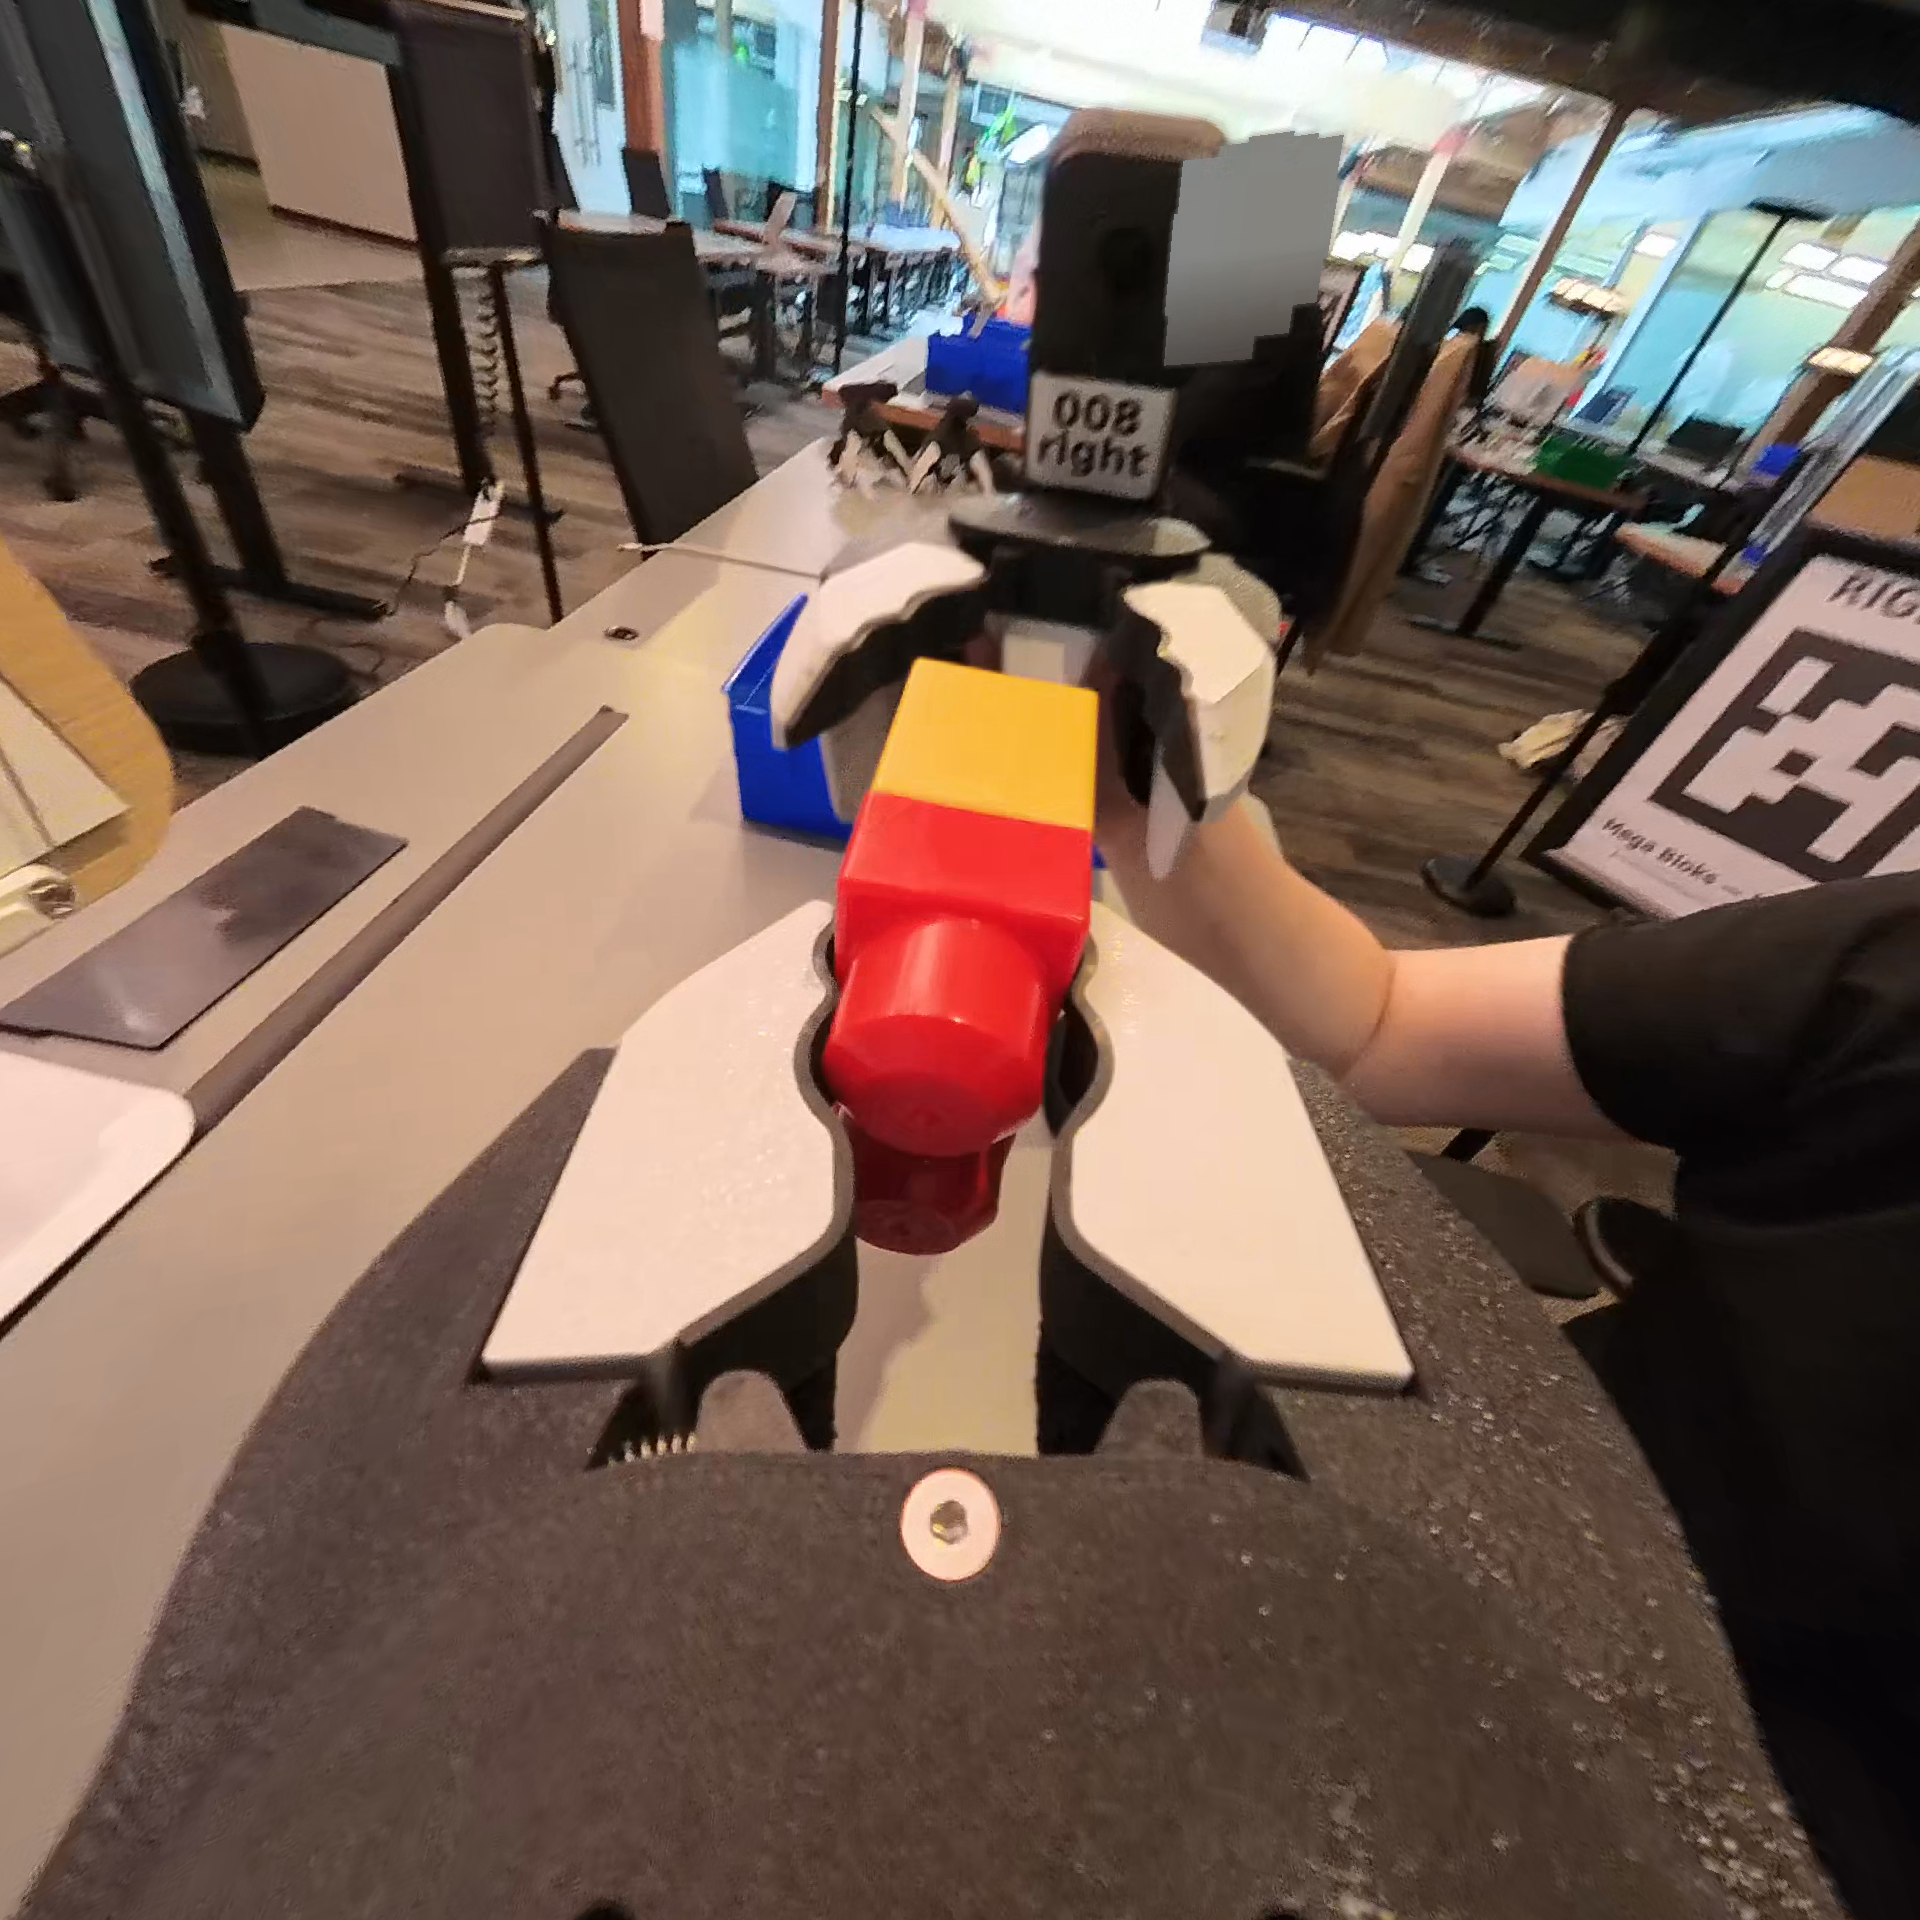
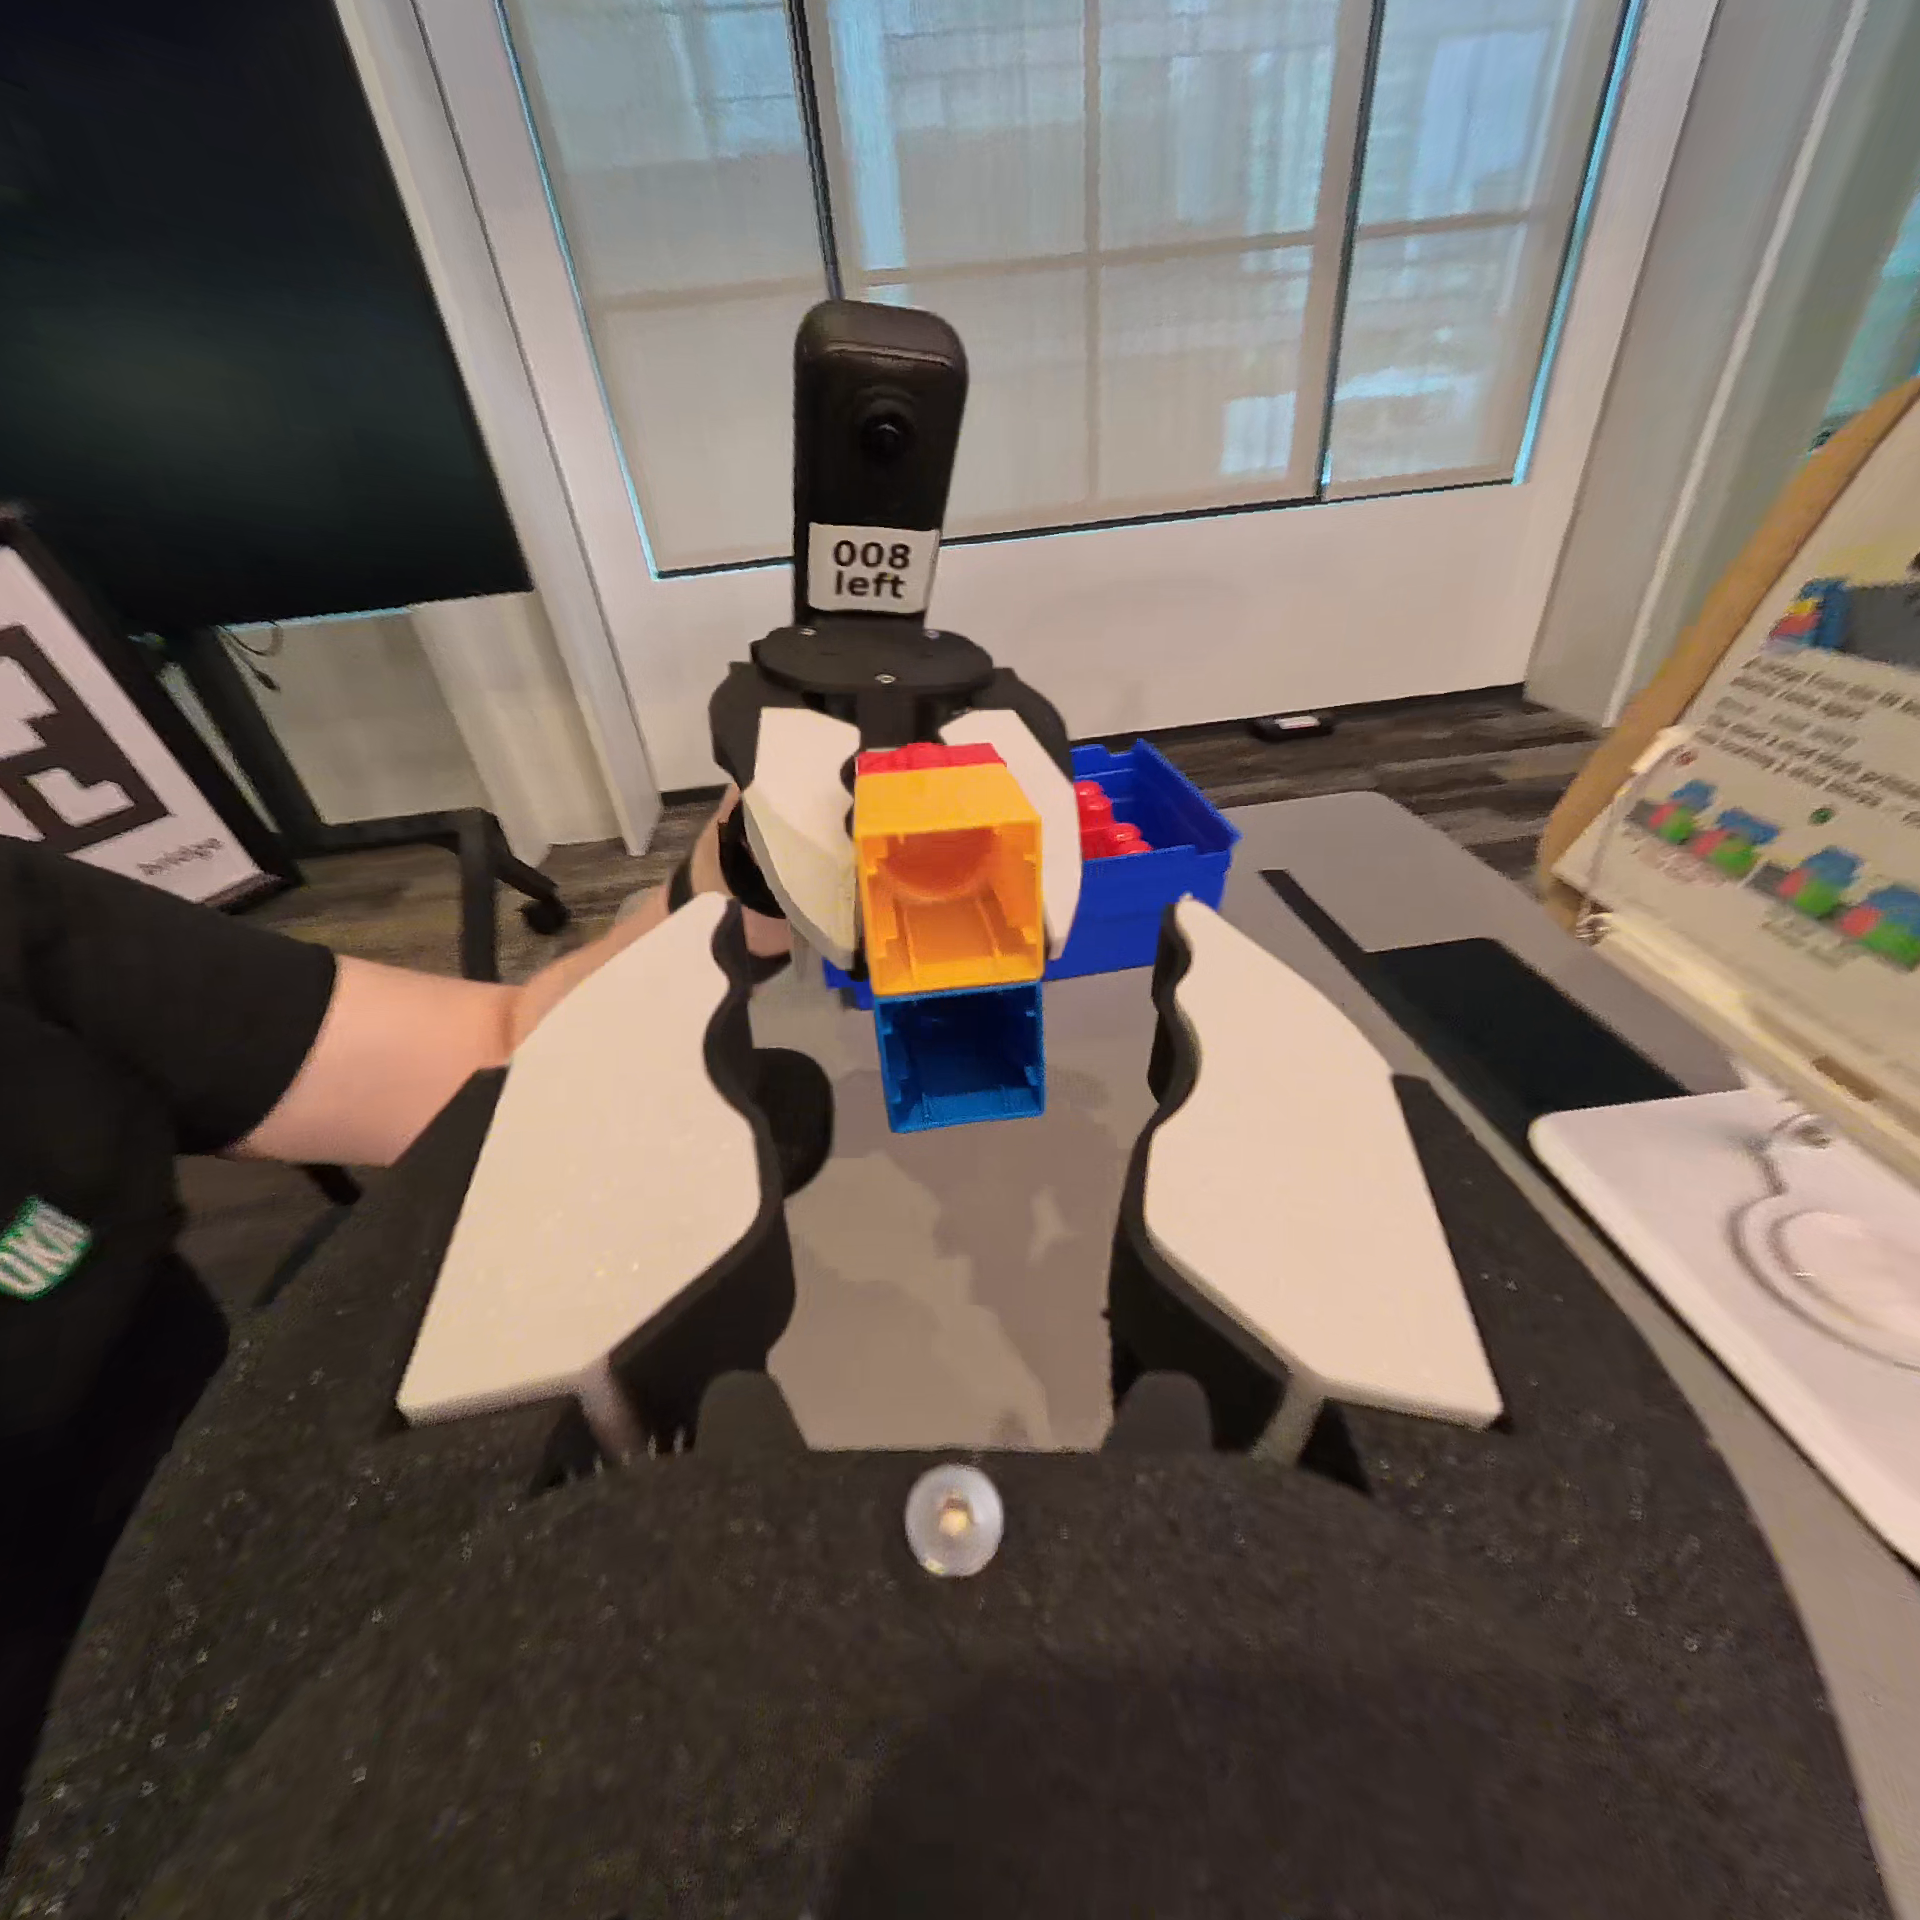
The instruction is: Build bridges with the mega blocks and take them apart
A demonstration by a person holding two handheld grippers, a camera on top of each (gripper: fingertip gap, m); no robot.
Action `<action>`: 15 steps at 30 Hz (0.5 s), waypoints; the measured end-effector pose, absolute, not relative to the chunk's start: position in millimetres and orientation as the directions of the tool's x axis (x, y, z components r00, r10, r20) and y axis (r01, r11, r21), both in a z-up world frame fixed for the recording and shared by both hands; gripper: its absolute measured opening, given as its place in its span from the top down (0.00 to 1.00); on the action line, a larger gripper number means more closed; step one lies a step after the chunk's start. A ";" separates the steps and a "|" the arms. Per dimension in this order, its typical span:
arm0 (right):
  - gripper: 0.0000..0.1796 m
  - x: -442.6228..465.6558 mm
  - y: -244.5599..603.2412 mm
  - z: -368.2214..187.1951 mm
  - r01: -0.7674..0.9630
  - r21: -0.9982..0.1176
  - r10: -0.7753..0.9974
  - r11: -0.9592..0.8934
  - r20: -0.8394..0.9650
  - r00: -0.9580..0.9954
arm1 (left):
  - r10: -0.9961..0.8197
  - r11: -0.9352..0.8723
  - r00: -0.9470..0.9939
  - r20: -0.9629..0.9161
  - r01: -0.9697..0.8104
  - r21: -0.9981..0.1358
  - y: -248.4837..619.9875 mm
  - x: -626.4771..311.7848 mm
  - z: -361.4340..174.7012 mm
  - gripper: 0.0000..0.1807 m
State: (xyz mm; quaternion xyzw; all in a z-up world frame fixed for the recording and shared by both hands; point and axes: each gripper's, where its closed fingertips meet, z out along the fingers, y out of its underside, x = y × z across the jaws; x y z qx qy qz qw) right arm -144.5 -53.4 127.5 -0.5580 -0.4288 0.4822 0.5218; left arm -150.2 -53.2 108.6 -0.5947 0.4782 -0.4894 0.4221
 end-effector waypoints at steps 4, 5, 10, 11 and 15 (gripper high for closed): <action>0.60 -155.6 -51.2 113.5 -0.018 -0.985 0.980 -0.169 -0.170 0.105 | -0.971 -0.238 0.004 0.240 -0.145 -0.961 -56.4 -149.2 104.0 0.79; 0.62 -158.8 -50.5 109.8 -0.008 -0.983 0.978 -0.183 -0.183 0.097 | -0.969 -0.245 0.000 0.248 -0.147 -0.958 -56.5 -149.9 102.3 0.79; 0.80 -164.9 -51.8 103.2 -0.017 -0.983 0.980 -0.185 -0.186 0.068 | -0.963 -0.268 0.005 0.271 -0.168 -0.949 -55.4 -151.9 90.2 0.79; 0.80 -164.9 -51.6 102.8 -0.021 -0.982 0.980 -0.186 -0.187 0.071 | -0.959 -0.278 -0.011 0.283 -0.162 -0.947 -57.1 -152.2 89.4 0.76; 0.80 -161.2 -47.1 109.5 -0.064 -0.979 0.976 -0.191 -0.197 0.097 | -0.954 -0.294 -0.025 0.298 -0.099 -0.951 -53.4 -158.3 99.1 0.75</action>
